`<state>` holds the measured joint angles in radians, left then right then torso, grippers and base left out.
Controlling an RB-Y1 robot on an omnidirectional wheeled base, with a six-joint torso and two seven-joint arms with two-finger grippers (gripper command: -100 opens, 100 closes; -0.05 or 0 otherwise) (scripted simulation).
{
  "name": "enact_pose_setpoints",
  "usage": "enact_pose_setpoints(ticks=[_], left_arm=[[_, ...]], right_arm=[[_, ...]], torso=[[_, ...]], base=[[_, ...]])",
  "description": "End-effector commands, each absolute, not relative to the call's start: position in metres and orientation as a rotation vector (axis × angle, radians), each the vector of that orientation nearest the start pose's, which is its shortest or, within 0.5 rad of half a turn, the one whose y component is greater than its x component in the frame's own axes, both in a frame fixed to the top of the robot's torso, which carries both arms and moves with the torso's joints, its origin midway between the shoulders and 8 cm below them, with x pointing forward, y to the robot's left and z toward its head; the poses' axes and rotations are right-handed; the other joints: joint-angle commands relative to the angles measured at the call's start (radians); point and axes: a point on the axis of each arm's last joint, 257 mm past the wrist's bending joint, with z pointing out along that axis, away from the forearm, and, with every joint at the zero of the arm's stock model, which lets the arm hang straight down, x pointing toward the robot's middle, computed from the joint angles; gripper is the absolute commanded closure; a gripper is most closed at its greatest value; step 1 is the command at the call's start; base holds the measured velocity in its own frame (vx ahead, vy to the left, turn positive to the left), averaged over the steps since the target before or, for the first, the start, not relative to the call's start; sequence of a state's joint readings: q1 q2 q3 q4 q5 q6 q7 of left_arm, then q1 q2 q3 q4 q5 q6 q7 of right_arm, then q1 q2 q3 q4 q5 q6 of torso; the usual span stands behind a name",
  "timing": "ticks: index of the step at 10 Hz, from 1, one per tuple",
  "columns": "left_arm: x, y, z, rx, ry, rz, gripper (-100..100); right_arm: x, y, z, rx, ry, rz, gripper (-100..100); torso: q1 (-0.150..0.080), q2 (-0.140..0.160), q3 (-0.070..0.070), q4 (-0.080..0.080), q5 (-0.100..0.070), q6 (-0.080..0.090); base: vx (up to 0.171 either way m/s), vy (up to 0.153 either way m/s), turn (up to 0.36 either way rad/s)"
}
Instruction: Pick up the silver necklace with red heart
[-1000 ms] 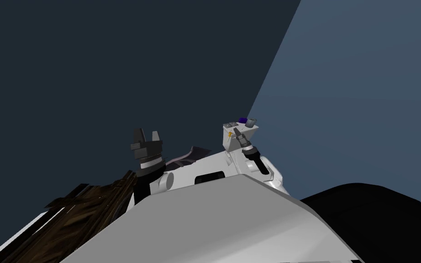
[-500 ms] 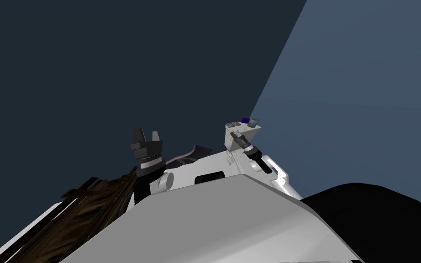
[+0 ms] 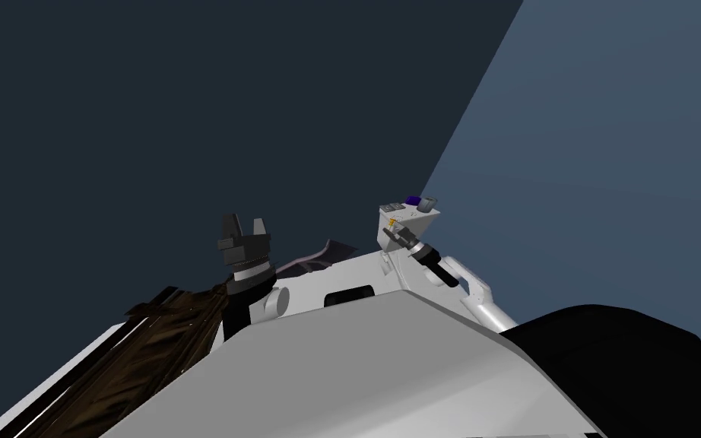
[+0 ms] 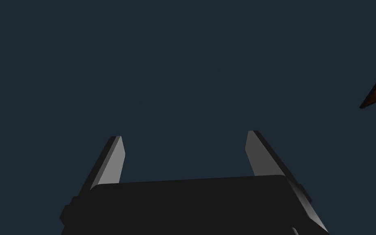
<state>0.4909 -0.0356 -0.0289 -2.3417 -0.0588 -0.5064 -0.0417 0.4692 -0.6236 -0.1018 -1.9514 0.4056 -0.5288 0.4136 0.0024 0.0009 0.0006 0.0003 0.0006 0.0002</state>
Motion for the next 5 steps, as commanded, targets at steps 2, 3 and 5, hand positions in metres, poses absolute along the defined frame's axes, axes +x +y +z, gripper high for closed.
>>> enact_pose_setpoints(ticks=[2,3,5], left_arm=[[0.332,0.263,0.056,-0.574,0.572,-1.272,0],[0.332,0.263,0.056,-0.574,0.572,-1.272,0],[0.332,0.263,0.056,-0.574,0.572,-1.272,0]], right_arm=[[0.393,-0.314,-0.153,-0.412,1.451,0.280,-100],[0.393,-0.314,-0.154,-0.432,1.454,0.269,-100],[0.394,-0.337,-0.178,-0.574,1.512,0.125,-100]], torso=[[0.000,0.000,0.000,0.000,0.000,0.000],[0.000,0.000,0.000,0.000,0.000,0.000],[-0.001,-0.001,-0.001,0.000,0.000,0.000]], base=[[-0.005,0.048,0.066],[0.002,0.035,0.021],[0.014,0.034,0.052]])
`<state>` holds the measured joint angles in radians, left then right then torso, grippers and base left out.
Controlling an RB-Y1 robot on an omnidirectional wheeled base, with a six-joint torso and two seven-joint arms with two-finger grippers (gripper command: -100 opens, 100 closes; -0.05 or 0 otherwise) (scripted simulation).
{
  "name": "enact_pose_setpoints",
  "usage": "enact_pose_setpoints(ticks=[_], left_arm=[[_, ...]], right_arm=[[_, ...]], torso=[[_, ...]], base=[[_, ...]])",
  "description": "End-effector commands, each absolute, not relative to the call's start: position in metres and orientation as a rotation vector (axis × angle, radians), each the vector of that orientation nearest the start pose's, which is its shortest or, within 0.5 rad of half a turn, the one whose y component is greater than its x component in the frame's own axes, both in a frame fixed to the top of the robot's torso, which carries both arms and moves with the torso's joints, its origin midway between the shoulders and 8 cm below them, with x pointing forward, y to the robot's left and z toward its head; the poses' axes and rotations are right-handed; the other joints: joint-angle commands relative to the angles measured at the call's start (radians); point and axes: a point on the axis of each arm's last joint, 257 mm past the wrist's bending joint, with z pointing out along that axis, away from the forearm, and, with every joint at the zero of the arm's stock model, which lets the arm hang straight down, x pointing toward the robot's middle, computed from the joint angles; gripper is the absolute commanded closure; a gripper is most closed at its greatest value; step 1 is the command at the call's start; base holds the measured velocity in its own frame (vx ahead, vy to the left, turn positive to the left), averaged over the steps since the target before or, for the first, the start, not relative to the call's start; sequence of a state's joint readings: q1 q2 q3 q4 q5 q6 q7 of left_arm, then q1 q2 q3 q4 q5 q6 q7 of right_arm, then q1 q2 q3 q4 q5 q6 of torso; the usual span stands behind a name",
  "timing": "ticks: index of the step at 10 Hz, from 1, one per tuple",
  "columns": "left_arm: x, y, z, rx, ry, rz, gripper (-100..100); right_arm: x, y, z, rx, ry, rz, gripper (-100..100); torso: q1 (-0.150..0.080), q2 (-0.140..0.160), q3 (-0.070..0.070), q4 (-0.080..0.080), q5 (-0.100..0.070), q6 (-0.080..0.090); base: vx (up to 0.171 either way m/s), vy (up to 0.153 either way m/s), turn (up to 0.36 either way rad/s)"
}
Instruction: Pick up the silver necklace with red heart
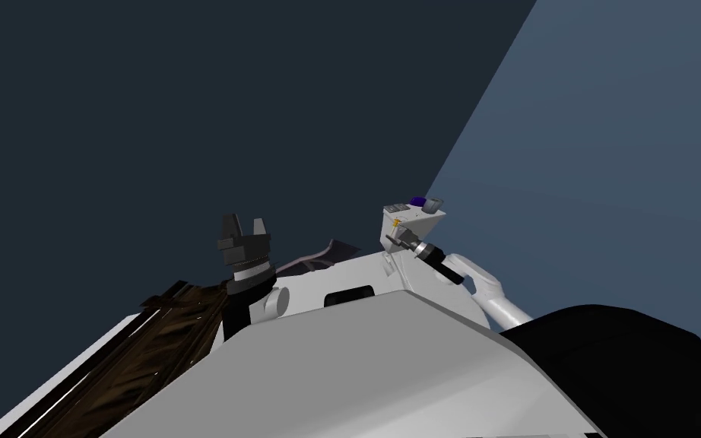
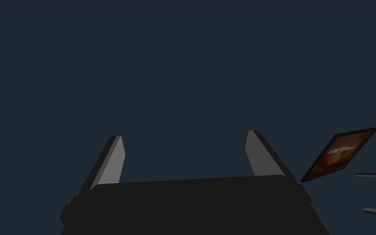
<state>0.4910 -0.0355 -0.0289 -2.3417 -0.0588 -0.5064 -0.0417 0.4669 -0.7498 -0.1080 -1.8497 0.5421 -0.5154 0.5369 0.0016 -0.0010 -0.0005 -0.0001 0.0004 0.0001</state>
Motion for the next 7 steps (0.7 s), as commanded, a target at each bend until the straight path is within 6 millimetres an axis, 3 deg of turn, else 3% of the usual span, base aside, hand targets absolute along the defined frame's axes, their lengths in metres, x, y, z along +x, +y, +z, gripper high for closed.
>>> enact_pose_setpoints(ticks=[1,3,4,7], left_arm=[[0.332,0.263,0.056,-0.574,0.572,-1.272,0],[0.332,0.263,0.056,-0.574,0.572,-1.272,0],[0.332,0.263,0.056,-0.574,0.572,-1.272,0],[0.332,0.263,0.056,-0.574,0.572,-1.272,0]], right_arm=[[0.394,-0.337,-0.178,-0.589,1.514,0.119,-100],[0.394,-0.364,-0.199,-0.733,1.561,-0.021,-100],[0.394,-0.365,-0.198,-0.741,1.562,-0.024,-100],[0.393,-0.409,-0.222,-0.950,1.613,-0.220,-100]], torso=[[0.000,0.000,0.000,0.000,0.000,0.000],[-0.001,0.000,0.000,0.000,0.000,0.000],[-0.001,0.000,0.000,0.000,0.000,0.000],[-0.002,-0.001,-0.001,0.000,0.000,0.000]], base=[[0.017,0.029,0.016],[0.022,0.025,0.048],[0.021,0.019,0.015],[0.043,0.011,0.037]])
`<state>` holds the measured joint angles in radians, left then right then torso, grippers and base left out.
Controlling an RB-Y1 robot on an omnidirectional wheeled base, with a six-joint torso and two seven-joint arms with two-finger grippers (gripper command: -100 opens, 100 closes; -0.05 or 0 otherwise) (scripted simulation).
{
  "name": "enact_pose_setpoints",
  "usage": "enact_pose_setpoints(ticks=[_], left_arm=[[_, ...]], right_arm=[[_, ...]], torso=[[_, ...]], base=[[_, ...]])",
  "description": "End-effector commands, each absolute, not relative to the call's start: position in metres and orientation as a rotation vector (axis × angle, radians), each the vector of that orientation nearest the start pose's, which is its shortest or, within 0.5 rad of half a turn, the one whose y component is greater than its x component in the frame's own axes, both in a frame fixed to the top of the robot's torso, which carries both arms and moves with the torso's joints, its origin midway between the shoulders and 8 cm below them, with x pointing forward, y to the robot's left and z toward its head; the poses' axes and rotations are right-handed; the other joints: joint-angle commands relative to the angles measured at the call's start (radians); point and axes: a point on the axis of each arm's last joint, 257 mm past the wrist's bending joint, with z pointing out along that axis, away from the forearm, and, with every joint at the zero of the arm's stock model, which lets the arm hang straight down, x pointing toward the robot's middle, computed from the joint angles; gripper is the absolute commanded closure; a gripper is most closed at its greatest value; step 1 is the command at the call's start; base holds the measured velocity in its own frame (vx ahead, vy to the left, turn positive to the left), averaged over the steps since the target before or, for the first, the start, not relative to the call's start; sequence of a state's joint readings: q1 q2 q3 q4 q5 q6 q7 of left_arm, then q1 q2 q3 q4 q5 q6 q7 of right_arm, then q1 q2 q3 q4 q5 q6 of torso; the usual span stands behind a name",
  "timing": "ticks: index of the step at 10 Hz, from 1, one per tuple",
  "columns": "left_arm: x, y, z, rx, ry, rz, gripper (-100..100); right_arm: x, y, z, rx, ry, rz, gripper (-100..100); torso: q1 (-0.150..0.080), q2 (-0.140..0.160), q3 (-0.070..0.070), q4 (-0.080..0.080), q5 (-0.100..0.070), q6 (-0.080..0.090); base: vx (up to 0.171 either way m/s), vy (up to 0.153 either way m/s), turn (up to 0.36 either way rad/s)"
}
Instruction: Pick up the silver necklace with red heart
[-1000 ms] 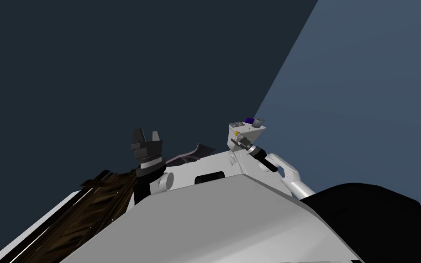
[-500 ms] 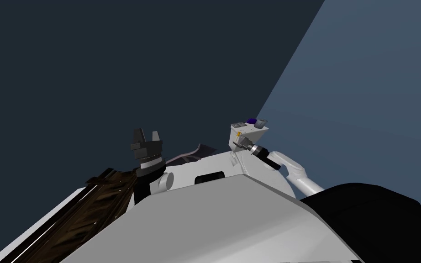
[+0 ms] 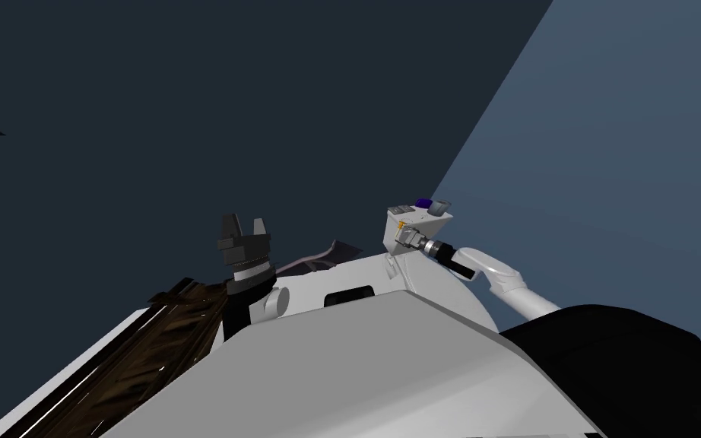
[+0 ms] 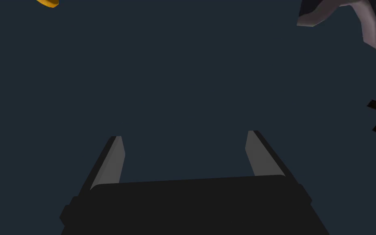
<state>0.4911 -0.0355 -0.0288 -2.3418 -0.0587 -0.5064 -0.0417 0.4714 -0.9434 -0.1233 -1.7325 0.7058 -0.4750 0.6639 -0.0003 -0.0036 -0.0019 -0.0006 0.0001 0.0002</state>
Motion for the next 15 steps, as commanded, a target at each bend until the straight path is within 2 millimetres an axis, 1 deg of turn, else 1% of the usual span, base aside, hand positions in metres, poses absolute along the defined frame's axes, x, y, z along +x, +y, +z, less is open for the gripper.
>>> enact_pose_setpoints(ticks=[1,5,6,10,11,12,13,14,15], left_arm=[[0.332,0.263,0.056,-0.574,0.572,-1.272,0],[0.332,0.263,0.056,-0.574,0.572,-1.272,0],[0.332,0.263,0.056,-0.574,0.572,-1.272,0],[0.332,0.263,0.056,-0.574,0.572,-1.272,0],[0.332,0.263,0.056,-0.574,0.572,-1.272,0],[0.332,0.263,0.056,-0.574,0.572,-1.271,0],[0.332,0.263,0.056,-0.574,0.572,-1.271,0],[0.332,0.263,0.056,-0.574,0.572,-1.271,0],[0.332,0.263,0.056,-0.574,0.572,-1.272,0]], right_arm=[[0.392,-0.424,-0.228,-1.014,1.626,-0.280,-100],[0.388,-0.481,-0.242,-1.235,1.660,-0.487,-100],[0.388,-0.481,-0.242,-1.235,1.660,-0.487,-100],[0.383,-0.526,-0.245,-1.390,1.677,-0.638,-100],[0.381,-0.543,-0.245,-1.442,1.682,-0.691,-100],[0.379,-0.555,-0.245,-1.477,1.687,-0.728,-100],[0.378,-0.563,-0.245,-1.498,1.691,-0.753,-100],[0.378,-0.556,-0.246,-1.482,1.688,-0.733,-100],[0.378,-0.557,-0.246,-1.485,1.688,-0.738,0]], torso=[[0.000,0.000,0.000,0.000,0.000,0.000],[-0.002,-0.002,-0.001,-0.001,0.000,0.000],[-0.002,-0.002,-0.001,-0.001,-0.001,0.000],[-0.002,-0.001,0.000,0.000,-0.001,0.000],[-0.003,-0.001,-0.001,0.000,-0.001,0.000],[-0.003,-0.002,-0.001,-0.001,-0.001,0.000],[-0.004,-0.004,-0.002,-0.001,-0.001,0.000],[-0.003,-0.005,-0.003,-0.001,-0.001,0.000],[-0.001,-0.001,-0.001,-0.001,-0.001,0.000]], base=[[0.077,0.014,0.026],[0.084,-0.015,0.021],[0.055,-0.011,0.006],[0.064,-0.022,0.004],[0.095,-0.044,-0.004],[0.131,-0.053,-0.006],[0.135,-0.038,-0.003],[0.055,-0.014,0.002],[0.010,-0.003,0.003]])
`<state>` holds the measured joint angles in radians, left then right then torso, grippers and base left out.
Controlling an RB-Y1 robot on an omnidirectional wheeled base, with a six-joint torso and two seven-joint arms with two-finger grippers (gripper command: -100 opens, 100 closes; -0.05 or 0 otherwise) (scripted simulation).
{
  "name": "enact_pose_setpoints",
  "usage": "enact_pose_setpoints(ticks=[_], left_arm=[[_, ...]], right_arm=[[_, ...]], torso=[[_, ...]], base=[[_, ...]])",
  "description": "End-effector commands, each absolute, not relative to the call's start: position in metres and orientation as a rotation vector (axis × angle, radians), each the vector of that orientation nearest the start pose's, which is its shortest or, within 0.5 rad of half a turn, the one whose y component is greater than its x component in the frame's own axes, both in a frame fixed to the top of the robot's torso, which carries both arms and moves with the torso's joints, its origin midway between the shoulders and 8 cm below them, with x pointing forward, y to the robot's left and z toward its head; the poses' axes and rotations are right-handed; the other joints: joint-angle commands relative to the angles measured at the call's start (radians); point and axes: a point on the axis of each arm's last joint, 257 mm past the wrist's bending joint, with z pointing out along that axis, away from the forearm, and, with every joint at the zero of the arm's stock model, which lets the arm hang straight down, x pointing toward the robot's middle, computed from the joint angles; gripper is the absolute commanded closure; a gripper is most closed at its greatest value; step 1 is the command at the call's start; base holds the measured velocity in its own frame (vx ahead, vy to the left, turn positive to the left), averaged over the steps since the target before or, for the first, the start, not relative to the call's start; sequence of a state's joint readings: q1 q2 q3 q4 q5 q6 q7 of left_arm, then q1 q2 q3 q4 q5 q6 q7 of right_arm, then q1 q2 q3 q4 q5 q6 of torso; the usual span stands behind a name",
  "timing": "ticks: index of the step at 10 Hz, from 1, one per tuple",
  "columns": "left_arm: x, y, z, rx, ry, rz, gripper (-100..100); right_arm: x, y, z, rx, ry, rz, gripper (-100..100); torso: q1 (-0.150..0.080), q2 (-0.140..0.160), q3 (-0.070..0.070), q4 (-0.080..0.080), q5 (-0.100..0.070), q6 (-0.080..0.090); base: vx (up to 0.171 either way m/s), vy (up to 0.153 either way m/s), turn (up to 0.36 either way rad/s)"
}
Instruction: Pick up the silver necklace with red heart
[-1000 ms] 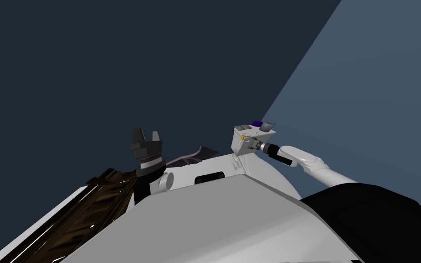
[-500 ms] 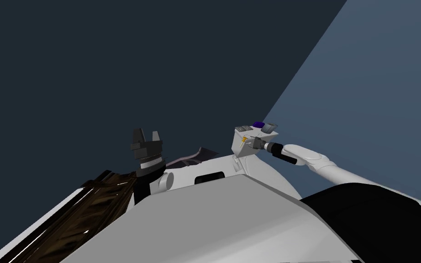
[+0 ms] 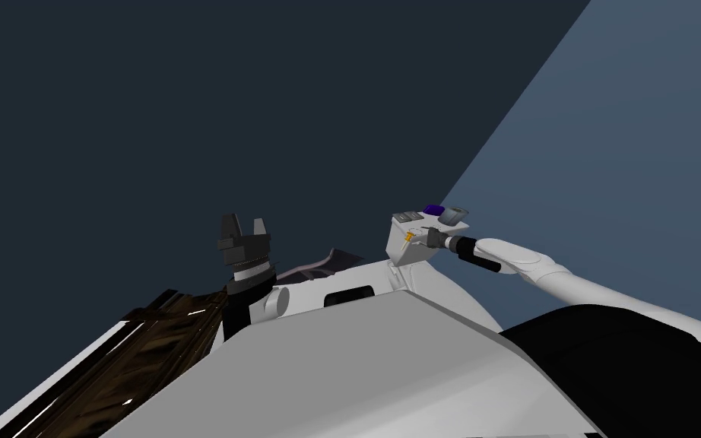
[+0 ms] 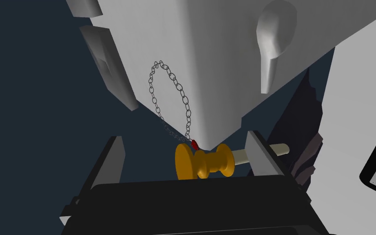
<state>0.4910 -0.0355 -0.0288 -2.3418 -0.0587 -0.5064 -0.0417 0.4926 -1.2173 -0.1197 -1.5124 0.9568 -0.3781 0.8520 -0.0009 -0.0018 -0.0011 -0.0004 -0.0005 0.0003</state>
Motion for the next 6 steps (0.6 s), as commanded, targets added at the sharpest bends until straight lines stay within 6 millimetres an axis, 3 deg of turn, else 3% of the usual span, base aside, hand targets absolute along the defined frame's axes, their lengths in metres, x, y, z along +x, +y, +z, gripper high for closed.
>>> enact_pose_setpoints(ticks=[1,2,6], left_arm=[[0.3318,0.2633,0.0556,-0.574,0.572,-1.272,0],[0.3318,0.2633,0.0556,-0.574,0.572,-1.272,0],[0.3318,0.2633,0.0556,-0.574,0.572,-1.272,0]], right_arm=[[0.3777,-0.5572,-0.2455,-1.484,1.688,-0.738,-100],[0.3778,-0.5572,-0.2455,-1.485,1.688,-0.738,100],[0.3778,-0.5572,-0.2455,-1.485,1.688,-0.738,100]], torso=[[0.000,0.000,0.000,0.000,0.000,0.000],[0.000,0.001,0.001,0.000,0.000,0.000],[0.001,0.002,0.002,0.001,0.000,0.000]], base=[[0.005,-0.001,0.001],[0.000,0.000,0.000],[0.000,0.000,0.000]])
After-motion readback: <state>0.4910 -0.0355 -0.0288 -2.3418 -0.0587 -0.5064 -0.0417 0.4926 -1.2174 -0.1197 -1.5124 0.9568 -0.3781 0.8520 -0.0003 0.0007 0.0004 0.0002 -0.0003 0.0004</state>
